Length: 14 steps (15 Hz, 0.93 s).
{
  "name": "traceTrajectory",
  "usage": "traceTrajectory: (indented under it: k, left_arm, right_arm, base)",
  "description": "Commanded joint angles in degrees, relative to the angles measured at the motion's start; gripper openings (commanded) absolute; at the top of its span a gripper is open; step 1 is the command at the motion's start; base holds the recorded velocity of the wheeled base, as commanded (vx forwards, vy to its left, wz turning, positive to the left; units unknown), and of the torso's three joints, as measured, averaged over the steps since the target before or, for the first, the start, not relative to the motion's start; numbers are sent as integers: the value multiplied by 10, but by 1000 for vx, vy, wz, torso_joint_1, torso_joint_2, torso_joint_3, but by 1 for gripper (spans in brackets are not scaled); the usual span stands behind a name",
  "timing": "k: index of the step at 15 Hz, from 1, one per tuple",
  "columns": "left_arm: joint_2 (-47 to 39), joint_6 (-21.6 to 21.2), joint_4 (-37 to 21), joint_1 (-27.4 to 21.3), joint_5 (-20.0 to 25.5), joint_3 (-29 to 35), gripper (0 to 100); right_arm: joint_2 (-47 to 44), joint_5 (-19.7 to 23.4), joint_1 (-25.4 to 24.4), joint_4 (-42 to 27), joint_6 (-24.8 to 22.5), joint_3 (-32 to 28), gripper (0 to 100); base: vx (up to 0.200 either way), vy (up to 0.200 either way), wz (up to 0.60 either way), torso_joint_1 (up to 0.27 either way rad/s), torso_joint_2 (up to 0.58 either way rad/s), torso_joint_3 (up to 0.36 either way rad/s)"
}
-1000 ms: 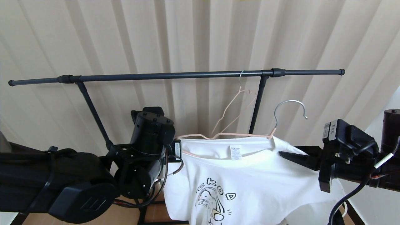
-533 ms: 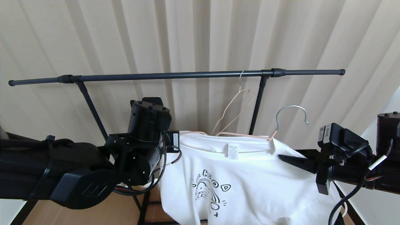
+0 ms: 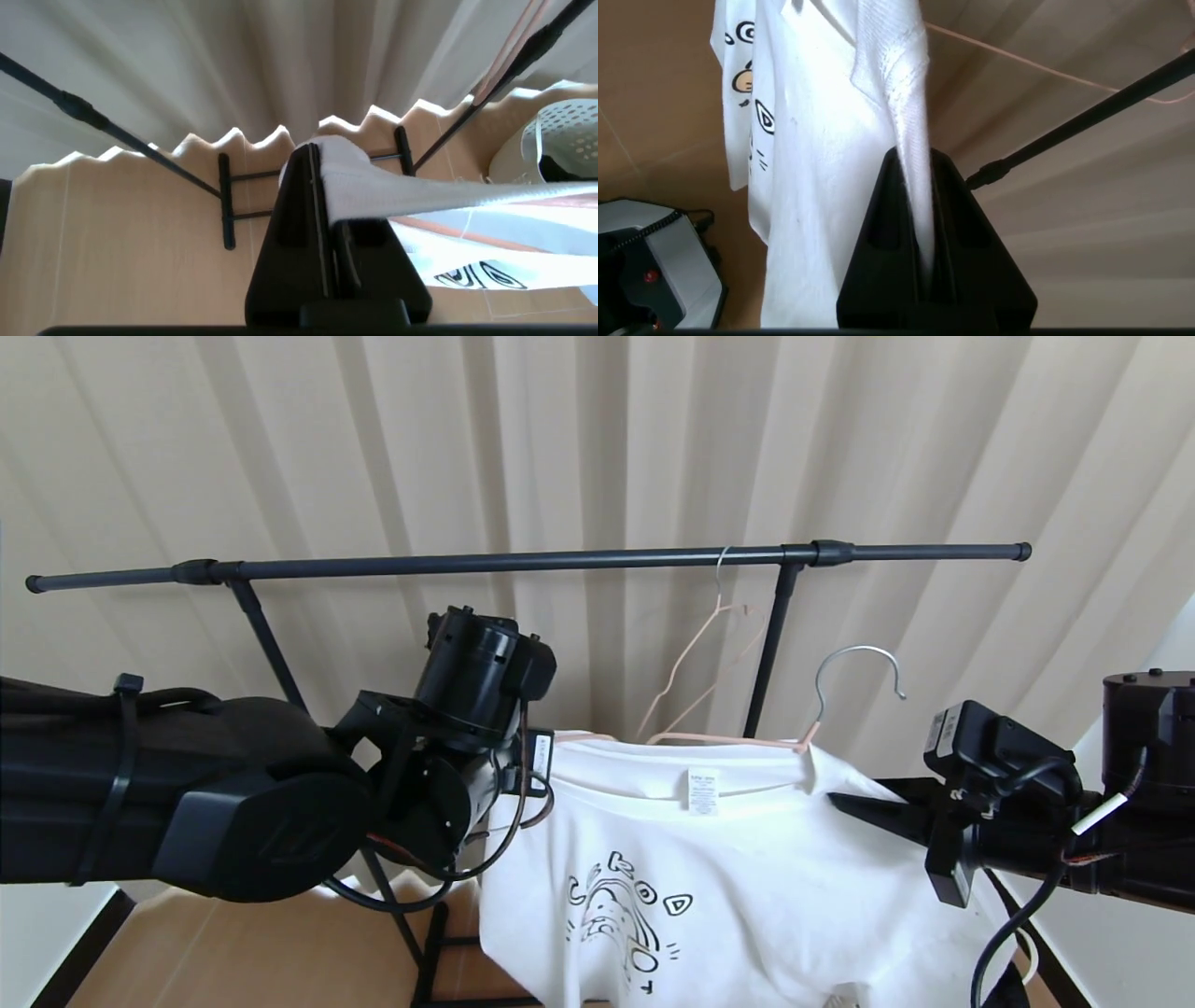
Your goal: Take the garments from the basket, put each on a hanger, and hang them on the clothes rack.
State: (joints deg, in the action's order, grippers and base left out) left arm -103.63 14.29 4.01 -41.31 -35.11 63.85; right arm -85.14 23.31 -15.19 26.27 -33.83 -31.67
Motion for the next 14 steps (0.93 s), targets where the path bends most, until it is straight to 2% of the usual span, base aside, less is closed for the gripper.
traceTrajectory:
  k: [1,3,5,8,14]
  left_arm:
    - [-2,-3,-13,-3,0,5,0]
    - [-1,-4,-39,-10,0,15,0]
    - [-3,-3,-87,-17,0,41,0]
    - [-14,0,-152,-19,0,80,0]
    - [-33,2,-207,-37,0,126,0]
  right_arm:
    - [-5,0,0,0,0,-1,0]
    - [-8,-12,0,1,0,-1,0]
    - [-11,-41,-10,0,0,-5,0]
    - [-8,-63,-22,0,1,-5,0]
    - [-21,-90,-60,1,2,-2,0]
  base:
    - [0,0,0,0,0,0]
    - [0,0,0,0,0,0]
    - [0,0,0,0,0,0]
    - [0,0,0,0,0,0]
    - [0,0,0,0,0,0]
